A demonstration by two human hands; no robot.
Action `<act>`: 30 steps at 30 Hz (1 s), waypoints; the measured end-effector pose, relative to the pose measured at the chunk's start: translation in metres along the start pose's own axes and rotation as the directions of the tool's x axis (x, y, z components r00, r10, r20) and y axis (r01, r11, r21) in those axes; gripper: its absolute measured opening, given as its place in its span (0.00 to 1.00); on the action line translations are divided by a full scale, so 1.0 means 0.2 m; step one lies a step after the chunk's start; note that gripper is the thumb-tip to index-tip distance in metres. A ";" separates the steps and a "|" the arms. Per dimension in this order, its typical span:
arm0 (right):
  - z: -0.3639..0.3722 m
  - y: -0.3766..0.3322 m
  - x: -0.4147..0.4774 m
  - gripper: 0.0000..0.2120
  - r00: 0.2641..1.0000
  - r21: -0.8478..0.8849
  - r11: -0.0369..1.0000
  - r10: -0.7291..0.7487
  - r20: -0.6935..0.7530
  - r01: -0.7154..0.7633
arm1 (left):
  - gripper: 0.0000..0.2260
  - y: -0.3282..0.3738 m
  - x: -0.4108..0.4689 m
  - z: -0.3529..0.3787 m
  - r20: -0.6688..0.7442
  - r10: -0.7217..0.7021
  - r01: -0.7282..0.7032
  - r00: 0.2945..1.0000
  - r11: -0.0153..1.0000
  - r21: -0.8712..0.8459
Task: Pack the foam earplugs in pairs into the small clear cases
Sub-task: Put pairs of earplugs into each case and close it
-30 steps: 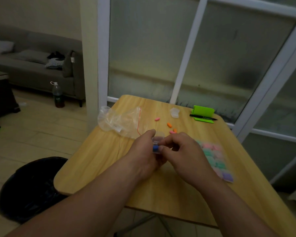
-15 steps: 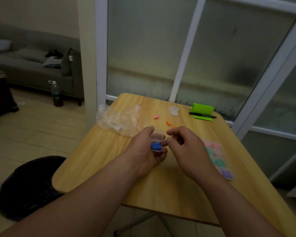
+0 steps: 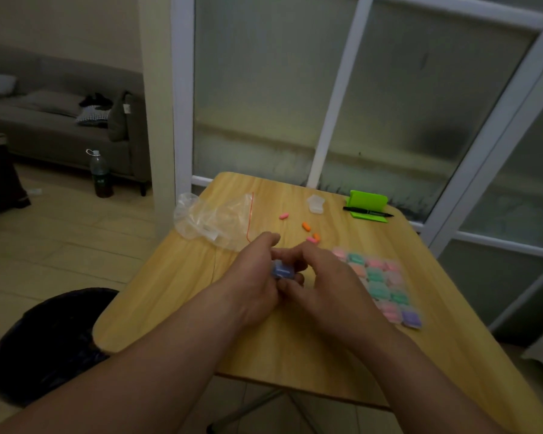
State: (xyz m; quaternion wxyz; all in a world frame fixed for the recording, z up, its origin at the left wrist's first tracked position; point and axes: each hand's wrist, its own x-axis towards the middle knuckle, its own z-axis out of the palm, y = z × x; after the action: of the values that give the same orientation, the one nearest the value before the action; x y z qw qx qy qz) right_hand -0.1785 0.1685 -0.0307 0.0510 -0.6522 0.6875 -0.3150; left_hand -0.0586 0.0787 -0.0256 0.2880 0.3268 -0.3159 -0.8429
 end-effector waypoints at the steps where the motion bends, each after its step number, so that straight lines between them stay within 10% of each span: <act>1: -0.01 0.00 0.00 0.11 1.000 0.018 1.000 0.008 -0.008 -0.008 | 0.23 -0.01 -0.01 0.00 0.020 0.000 0.000 1.000 1.000 0.006; 11: -0.05 0.07 0.00 0.30 0.994 0.060 0.992 0.108 -0.010 -0.107 | 0.14 -0.02 -0.02 -0.03 0.035 0.037 -0.042 0.999 0.989 0.141; 30: -0.09 0.18 0.07 0.18 0.998 -0.141 0.988 0.058 0.014 -0.055 | 0.15 -0.07 0.06 0.07 0.030 0.195 -0.184 0.980 0.850 0.493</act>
State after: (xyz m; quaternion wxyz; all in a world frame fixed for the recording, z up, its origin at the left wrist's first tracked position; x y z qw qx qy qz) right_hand -0.2193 0.1598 -0.0293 0.0199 -0.6372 0.7259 -0.2583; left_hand -0.0802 0.0841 -0.0329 0.2802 0.3657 -0.5480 -0.6981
